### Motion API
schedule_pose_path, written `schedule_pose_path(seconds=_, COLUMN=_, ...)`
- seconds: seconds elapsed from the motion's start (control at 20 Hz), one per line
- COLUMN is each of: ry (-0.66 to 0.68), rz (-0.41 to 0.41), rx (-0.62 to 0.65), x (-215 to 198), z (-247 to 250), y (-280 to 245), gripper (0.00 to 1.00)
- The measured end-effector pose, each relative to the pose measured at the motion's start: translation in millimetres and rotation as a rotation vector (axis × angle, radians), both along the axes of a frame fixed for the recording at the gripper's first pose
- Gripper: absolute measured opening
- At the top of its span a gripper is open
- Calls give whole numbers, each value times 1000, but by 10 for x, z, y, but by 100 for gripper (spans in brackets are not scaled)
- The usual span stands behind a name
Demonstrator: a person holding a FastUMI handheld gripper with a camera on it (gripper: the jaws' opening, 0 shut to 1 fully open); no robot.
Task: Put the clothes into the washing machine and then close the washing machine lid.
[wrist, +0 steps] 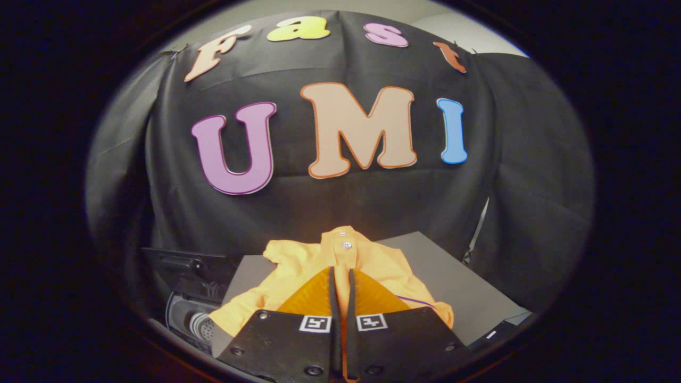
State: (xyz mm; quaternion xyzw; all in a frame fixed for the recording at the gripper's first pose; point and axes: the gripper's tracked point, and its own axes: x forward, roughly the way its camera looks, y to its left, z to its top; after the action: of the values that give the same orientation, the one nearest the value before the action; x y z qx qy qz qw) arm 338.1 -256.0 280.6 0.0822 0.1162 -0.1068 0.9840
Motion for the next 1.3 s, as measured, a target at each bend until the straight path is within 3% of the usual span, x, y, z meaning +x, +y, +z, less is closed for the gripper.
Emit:
schedule_pose_path(seconds=0.3, ry=-83, rz=187, rx=53, x=148, z=451, y=1061, gripper=3)
schedule_pose_path(seconds=0.7, ry=-40, rz=404, rx=35, x=286, z=366, y=2340, gripper=3)
schedule_pose_path(seconds=1.3, ry=-3, rz=511, rx=74, x=522, z=-28, y=3306, gripper=3)
